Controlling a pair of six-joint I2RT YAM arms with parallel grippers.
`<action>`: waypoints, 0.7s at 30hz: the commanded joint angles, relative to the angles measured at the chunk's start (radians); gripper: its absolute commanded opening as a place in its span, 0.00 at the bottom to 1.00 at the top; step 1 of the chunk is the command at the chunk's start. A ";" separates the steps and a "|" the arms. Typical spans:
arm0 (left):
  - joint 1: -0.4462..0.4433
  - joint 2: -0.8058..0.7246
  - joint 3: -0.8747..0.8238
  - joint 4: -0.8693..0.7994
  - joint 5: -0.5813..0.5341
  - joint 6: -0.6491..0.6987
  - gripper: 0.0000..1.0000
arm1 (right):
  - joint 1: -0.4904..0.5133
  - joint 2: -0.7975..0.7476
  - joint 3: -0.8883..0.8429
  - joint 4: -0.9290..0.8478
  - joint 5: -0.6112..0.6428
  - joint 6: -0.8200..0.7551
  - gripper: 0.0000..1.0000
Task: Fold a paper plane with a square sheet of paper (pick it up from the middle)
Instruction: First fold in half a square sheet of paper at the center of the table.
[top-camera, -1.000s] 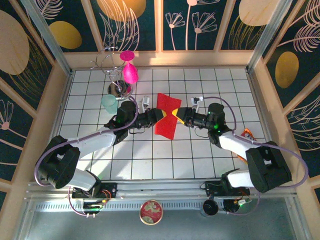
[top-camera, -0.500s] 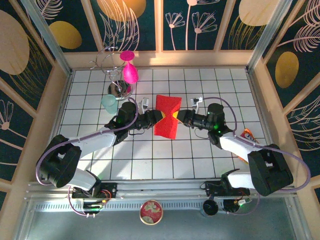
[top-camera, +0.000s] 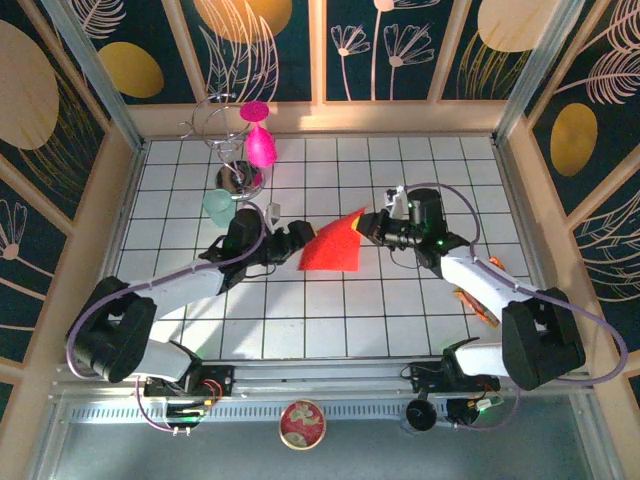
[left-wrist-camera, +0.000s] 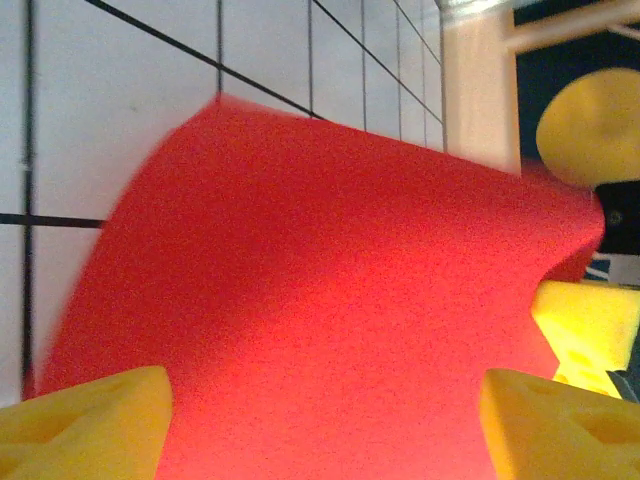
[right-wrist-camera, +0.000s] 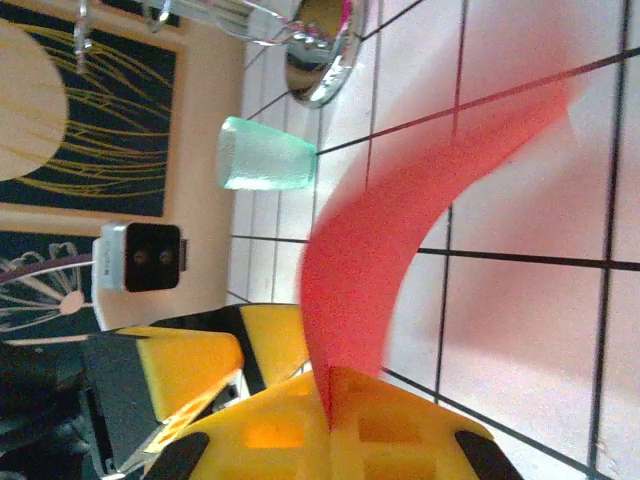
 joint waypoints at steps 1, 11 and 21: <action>0.017 -0.069 -0.008 -0.102 -0.080 0.067 0.86 | -0.010 -0.009 0.109 -0.226 0.044 -0.087 0.00; 0.022 -0.133 -0.065 -0.075 -0.109 0.066 0.99 | 0.052 0.150 0.233 -0.187 -0.018 -0.046 0.00; 0.022 -0.072 -0.105 -0.040 -0.035 0.081 0.95 | 0.112 0.385 0.141 0.179 -0.103 0.061 0.00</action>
